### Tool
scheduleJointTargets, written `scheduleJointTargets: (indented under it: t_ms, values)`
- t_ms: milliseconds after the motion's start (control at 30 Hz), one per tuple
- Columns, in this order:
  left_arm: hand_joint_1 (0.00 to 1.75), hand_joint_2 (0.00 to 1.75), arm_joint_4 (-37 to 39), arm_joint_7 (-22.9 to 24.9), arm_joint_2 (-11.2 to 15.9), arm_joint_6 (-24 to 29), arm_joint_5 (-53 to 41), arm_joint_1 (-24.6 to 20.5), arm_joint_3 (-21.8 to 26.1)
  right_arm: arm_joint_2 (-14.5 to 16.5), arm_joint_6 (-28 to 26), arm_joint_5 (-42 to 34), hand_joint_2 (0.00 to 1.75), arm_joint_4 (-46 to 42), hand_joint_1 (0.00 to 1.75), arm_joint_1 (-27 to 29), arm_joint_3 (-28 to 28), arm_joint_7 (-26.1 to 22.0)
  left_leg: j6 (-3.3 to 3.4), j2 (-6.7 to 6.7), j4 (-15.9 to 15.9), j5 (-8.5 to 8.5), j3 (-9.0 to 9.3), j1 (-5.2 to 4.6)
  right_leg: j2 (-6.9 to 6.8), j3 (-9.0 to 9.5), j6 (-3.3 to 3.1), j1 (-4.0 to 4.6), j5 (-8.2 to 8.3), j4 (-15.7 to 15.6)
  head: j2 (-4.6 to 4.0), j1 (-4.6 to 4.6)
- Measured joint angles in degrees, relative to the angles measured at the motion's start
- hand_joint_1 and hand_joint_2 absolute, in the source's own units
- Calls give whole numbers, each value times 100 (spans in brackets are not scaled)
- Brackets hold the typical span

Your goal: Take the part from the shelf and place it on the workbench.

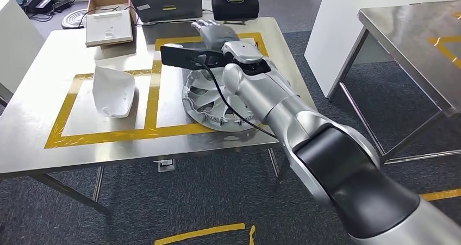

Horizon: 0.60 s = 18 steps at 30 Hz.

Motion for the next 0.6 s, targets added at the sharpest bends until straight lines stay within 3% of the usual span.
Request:
scheduleJointTargets:
  t_ms: [133,233,300,367,433,500,533,600]
  values:
    - [0,0,0,-5,1,23,46,32,0,0,-249,-221,0,-201,0,-229,-159,-237,6,-1,8,-5,-2,-6,0,2,5,-4,2,-6,0,0]
    - [0,0,0,4,5,76,136,59,13,-8,-586,-615,0,-678,0,-281,-323,-553,44,4,24,-17,-8,-36,3,3,41,-22,16,-25,-1,-2]
    - [0,0,1,4,3,116,197,96,37,-51,-606,-822,0,-1194,0,-327,-401,-511,74,21,-40,26,24,-11,11,12,67,-15,-1,-11,-1,-1]
    - [0,0,2,-9,-3,152,232,129,70,-125,-613,-935,0,-1695,0,-343,-412,-387,111,50,-140,92,59,29,8,-78,107,-10,-226,242,-1,16]
    - [0,0,3,-21,-5,178,261,145,101,-210,-743,-1017,0,-2091,0,-282,-404,-346,127,68,-179,127,52,42,-1,-336,151,-31,-633,887,-1,31]
    - [0,0,4,-26,-8,226,287,156,126,-315,-943,-1107,0,-2392,0,-127,-393,-390,113,74,-169,146,18,54,-4,-528,186,-66,-832,1414,-2,30]
    - [0,0,5,-25,-9,263,296,164,140,-374,-1017,-1152,0,-2520,0,-36,-388,-429,98,75,-156,160,-7,64,-6,-495,199,-82,-777,1407,-2,31]
    - [0,0,7,-21,-10,335,314,181,162,-481,-1077,-1238,0,-2766,0,114,-379,-502,52,75,-105,192,-78,87,-17,-126,222,-116,-482,791,-1,32]
